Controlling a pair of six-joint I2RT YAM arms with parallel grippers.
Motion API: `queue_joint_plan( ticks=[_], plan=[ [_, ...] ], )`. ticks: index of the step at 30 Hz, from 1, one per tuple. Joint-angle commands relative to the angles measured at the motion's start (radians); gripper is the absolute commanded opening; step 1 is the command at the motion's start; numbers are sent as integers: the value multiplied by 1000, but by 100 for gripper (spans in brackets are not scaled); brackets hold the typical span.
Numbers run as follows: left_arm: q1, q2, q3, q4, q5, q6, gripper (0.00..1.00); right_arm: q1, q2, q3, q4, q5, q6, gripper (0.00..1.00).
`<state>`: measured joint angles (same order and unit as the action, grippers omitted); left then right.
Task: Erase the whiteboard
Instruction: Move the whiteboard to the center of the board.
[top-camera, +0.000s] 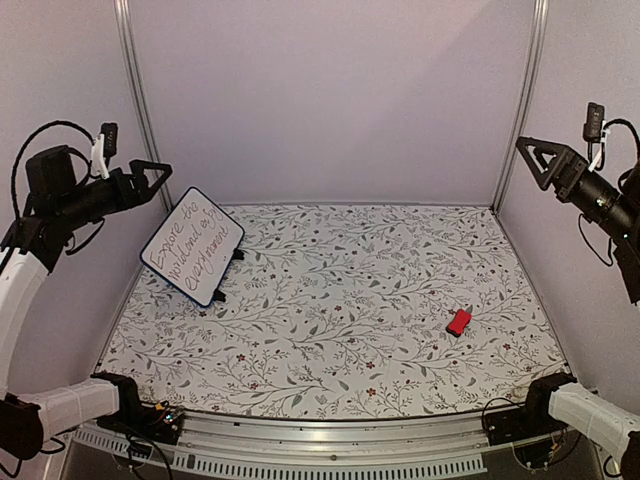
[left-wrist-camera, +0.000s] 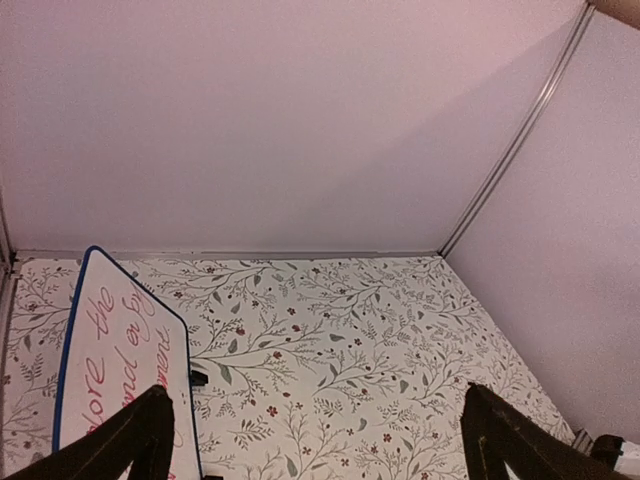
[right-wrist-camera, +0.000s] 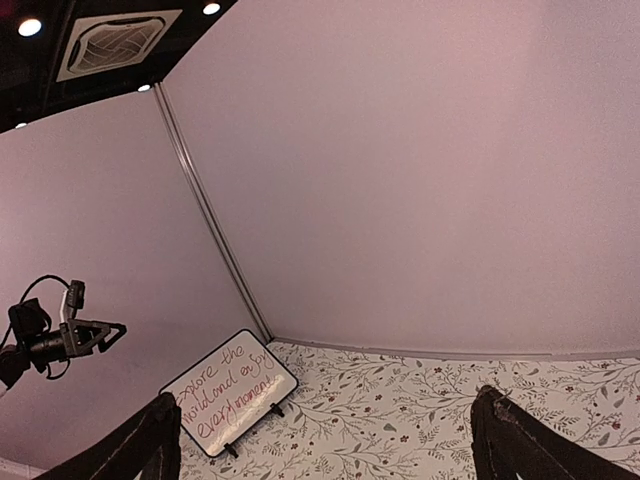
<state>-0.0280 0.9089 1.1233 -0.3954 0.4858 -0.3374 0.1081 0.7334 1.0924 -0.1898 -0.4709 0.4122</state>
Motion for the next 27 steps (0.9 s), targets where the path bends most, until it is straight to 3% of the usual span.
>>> queue_joint_plan(
  ticks=[1, 9, 27],
  plan=[
    [22, -9, -45, 48, -44, -87, 100, -8, -12, -3, -6, -16, 9, 99],
    [27, 8, -81, 68, -30, -97, 100, -8, -9, -21, -20, -89, -122, 99],
    [27, -2, -161, 69, -70, -91, 100, -9, 91, -69, -172, 74, -136, 99]
  ],
)
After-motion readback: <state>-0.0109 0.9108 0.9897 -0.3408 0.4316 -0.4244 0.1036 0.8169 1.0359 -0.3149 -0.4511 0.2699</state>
